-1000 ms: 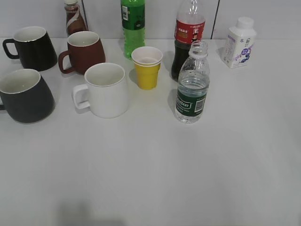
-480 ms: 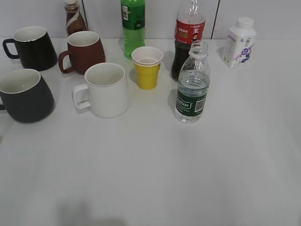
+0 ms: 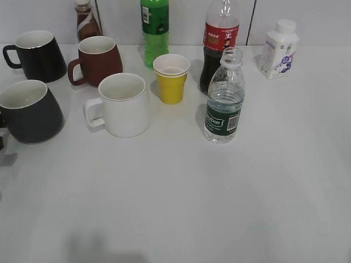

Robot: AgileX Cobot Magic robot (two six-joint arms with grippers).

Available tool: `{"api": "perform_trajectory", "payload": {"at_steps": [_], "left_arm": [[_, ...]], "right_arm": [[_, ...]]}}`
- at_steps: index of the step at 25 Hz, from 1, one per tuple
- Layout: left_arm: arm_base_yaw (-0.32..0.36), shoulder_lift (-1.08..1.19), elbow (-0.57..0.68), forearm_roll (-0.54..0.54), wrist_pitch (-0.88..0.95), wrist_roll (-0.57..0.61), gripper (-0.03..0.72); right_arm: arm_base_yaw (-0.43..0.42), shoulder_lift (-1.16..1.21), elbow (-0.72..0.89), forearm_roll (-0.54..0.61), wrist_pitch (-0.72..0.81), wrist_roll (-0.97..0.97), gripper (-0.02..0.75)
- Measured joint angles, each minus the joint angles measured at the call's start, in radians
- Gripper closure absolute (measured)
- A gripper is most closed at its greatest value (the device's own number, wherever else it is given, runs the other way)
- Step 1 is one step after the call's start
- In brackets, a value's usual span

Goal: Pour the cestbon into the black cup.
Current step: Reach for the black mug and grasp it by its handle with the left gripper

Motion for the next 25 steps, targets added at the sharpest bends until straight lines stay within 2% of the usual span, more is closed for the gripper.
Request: {"api": "perform_trajectory", "payload": {"at_steps": [10,14,16,19,21,25], "left_arm": [[0.0,0.077,-0.056,-0.021,-0.058,0.0,0.266],[0.0,0.113,-0.093,-0.012,-0.053,0.001,0.304],[0.0,0.129,-0.113,-0.003,-0.049,0.001,0.358],[0.0,0.138,-0.124,0.005,-0.047,0.002,0.536],[0.0,0.14,-0.125,0.006,-0.044,0.012,0.622],[0.0,0.135,-0.126,0.012,-0.039,0.017,0.64]], "right_arm": [[0.0,0.0,0.0,0.0,0.0,0.0,0.204],[0.0,0.0,0.0,0.0,0.0,0.0,0.204],[0.0,0.0,0.0,0.0,0.0,0.0,0.204],[0.0,0.0,0.0,0.0,0.0,0.0,0.204],[0.0,0.0,0.0,0.005,0.0,0.0,0.204],[0.0,0.005,-0.007,0.067,-0.026,-0.06,0.204]]}}
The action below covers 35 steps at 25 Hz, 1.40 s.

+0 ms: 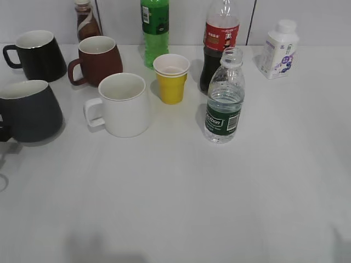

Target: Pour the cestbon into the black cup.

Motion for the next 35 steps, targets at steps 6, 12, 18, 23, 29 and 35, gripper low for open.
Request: {"api": "perform_trajectory", "payload": {"at_steps": [6,12,18,23,29,35], "left_arm": [[0.0,-0.055,0.0,0.009,0.016,0.009,0.642],[0.0,-0.125,0.0,0.054,0.041,0.009,0.642],[0.0,-0.182,0.001,0.068,0.069,0.009,0.642],[0.0,-0.214,0.001,0.075,0.073,0.009,0.642],[0.0,-0.222,0.001,0.108,0.073,0.01,0.642],[0.0,-0.259,0.001,0.143,0.079,0.01,0.642]], "right_arm": [[0.0,0.169,-0.014,0.028,-0.502,-0.222,0.204],[0.0,0.452,-0.015,0.077,-0.932,-0.249,0.204],[0.129,0.719,0.05,0.091,-1.212,-0.194,0.204],[0.331,0.969,0.136,0.079,-1.364,-0.147,0.204],[0.421,1.259,0.139,-0.044,-1.589,-0.105,0.198],[0.424,1.452,0.139,-0.114,-1.791,-0.031,0.119]]}}
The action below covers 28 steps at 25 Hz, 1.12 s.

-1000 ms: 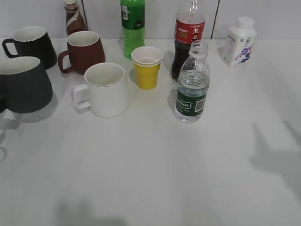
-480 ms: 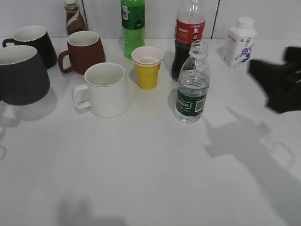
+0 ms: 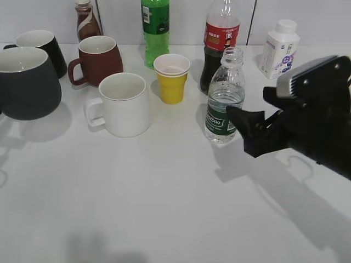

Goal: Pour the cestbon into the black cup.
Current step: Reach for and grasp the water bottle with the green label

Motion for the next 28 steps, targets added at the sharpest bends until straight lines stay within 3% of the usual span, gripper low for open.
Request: {"api": "perform_trajectory", "payload": {"at_steps": [7,13,15,18,19,23,26,28], "left_arm": [[-0.032,-0.106,0.001,0.067,0.034,-0.06,0.643],[-0.175,-0.189,0.001,0.113,0.264,-0.068,0.643],[-0.235,-0.204,0.001,0.116,0.309,-0.068,0.643],[-0.309,-0.208,0.001,0.116,0.324,-0.094,0.643],[-0.333,-0.209,0.001,0.115,0.325,-0.112,0.643],[-0.424,-0.212,0.001,0.114,0.325,-0.143,0.643],[-0.488,-0.212,-0.002,0.115,0.333,-0.149,0.643],[-0.52,-0.212,-0.014,0.116,0.357,-0.151,0.643]], "right_arm": [[0.0,0.191,-0.012,-0.003,-0.125,0.03,0.11],[0.0,0.371,-0.134,-0.002,-0.173,0.073,0.109],[0.0,0.42,-0.177,-0.002,-0.178,0.075,0.139],[0.0,0.442,-0.204,-0.008,-0.183,0.076,0.273],[0.0,0.441,-0.204,-0.02,-0.183,0.076,0.273],[0.0,0.388,-0.206,-0.183,-0.12,0.02,0.273],[0.003,0.298,-0.24,-0.329,0.016,-0.044,0.273],[0.004,0.249,-0.268,-0.366,0.109,-0.105,0.273]]}}
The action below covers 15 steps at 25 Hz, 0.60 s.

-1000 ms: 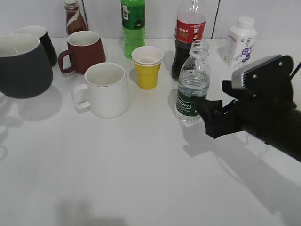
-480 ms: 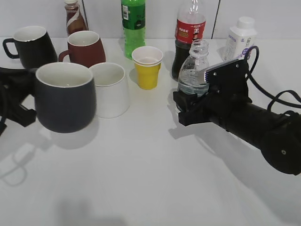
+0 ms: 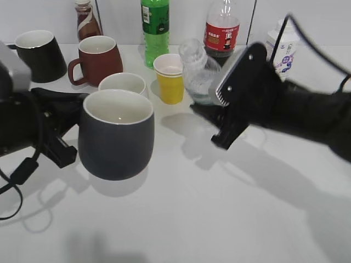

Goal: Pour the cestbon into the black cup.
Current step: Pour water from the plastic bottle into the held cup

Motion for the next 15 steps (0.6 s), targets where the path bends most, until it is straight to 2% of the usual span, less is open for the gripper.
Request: {"api": "perform_trajectory", "payload": {"at_steps": [4,9,15], "left_arm": [[-0.033,0.001,-0.031,0.001,0.07,0.0,0.643],[-0.043,0.001,-0.052,0.015,0.08,-0.002,0.643],[-0.043,0.001,-0.052,0.049,0.076,-0.003,0.643]], "right_arm": [[0.0,-0.076,-0.05,-0.01,0.092,-0.171,0.273],[0.003,-0.113,-0.093,-0.011,0.111,-0.369,0.273],[0.073,-0.113,-0.121,0.004,0.141,-0.61,0.273]]}}
